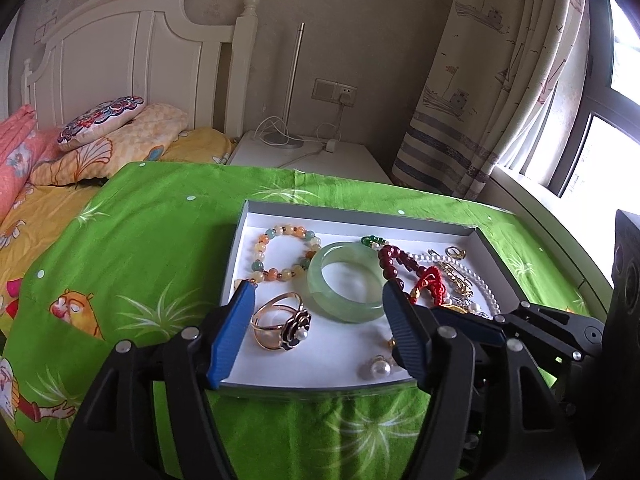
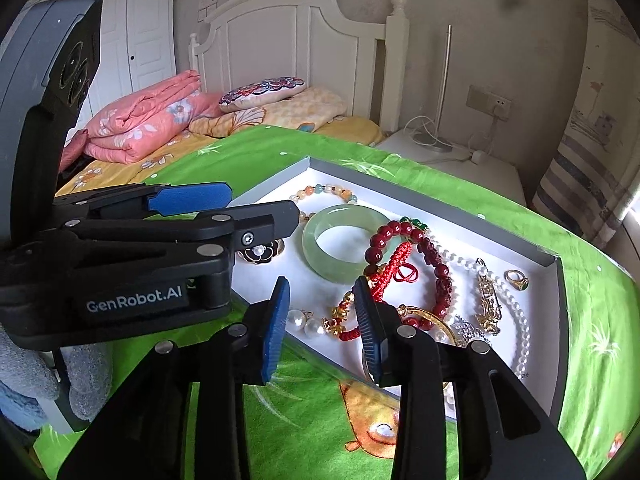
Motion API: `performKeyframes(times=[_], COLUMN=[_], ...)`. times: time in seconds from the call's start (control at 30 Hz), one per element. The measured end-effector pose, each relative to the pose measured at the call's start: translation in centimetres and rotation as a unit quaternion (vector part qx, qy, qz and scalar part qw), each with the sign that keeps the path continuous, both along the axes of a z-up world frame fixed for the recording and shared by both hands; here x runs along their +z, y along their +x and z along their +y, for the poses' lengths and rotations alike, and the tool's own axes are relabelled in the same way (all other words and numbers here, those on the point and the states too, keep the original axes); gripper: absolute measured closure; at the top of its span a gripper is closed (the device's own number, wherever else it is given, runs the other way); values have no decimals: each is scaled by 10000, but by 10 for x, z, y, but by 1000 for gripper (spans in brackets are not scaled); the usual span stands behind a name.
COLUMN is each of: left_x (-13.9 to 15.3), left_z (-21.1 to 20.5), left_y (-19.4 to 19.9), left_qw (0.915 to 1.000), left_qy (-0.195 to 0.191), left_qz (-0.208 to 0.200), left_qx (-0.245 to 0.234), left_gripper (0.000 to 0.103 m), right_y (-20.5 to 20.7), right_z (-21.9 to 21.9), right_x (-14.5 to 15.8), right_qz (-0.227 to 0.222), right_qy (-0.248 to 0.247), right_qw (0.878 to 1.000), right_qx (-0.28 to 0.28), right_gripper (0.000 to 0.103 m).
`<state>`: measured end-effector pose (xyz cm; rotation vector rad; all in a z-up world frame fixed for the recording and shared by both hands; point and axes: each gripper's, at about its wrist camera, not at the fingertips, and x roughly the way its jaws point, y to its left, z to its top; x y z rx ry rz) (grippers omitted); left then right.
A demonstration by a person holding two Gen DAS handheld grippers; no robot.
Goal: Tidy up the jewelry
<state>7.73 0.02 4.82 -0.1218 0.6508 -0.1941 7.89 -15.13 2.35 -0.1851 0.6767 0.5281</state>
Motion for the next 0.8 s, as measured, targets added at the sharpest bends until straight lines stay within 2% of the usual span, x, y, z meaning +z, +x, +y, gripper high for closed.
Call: performKeyframes(times=[0.03,0.1,0.17,0.27,0.33,0.4,0.47,0.53,0.6,0.67,0.8], left_x=[0,2,6,13,18,19,17,15,12,8,1], left_z=[0,-1,-2,-2,-3,-6,-13,-23,-36,-48,-59], left_y=[-1,-4,-9,-20,-29,-34,-35,-39,-43,-47,-46], left_qw=[10000,9998,9994,9977,9961,9962,9967,9949,9900,9854,9854], left_qy=[22,109,174,152,108,85,257,610,1098,1411,1531], left_qz=[-19,-113,-282,-627,-840,-833,-713,-752,-833,-896,-741], left_qx=[17,82,137,192,236,231,275,287,317,322,119], left_gripper=[32,25,13,2,2,2,2,2,2,2,2], right_y=[0,-3,-8,-17,-22,-28,-33,-35,-32,-28,-24], right_z=[-1,-5,-11,-25,-37,-50,-62,-73,-82,-89,-96], right_x=[1,2,4,7,8,10,11,9,5,3,-1], right_qz=[-12,-48,-125,-236,-291,-346,-377,-304,-142,-26,93], right_qy=[21,95,193,342,442,581,634,627,631,591,608], right_qw=[10000,9999,9996,9985,9969,9938,9896,9842,9787,9731,9684], right_qx=[-18,-60,-149,-346,-577,-886,-1235,-1630,-1950,-2228,-2418], right_gripper=[67,57,39,23,17,17,17,17,17,17,17])
